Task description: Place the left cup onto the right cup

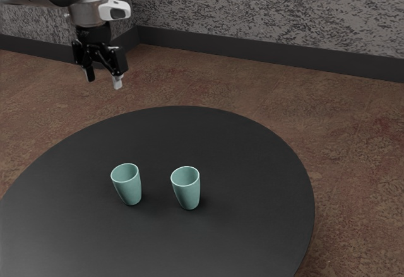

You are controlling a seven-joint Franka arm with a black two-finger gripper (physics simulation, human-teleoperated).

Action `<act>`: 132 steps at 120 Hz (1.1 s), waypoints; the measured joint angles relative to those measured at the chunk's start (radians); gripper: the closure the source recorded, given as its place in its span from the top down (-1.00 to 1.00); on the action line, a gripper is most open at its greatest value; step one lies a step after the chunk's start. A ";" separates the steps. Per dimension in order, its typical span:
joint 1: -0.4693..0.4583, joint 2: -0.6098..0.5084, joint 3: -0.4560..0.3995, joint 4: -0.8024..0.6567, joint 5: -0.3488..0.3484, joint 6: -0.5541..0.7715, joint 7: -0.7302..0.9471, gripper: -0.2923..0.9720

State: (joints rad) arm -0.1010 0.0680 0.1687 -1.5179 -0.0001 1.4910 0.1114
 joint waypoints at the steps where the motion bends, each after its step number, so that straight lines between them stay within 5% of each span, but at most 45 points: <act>1: 0.000 0.000 0.000 0.000 0.000 0.000 0.000 0.54; 45: 0.011 -0.007 0.005 -0.197 0.000 0.049 -0.032 0.54; 132: 0.016 0.025 0.008 -0.445 0.033 0.422 -0.093 0.54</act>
State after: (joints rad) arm -0.0855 0.0927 0.1764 -1.9633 0.0327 1.9131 0.0182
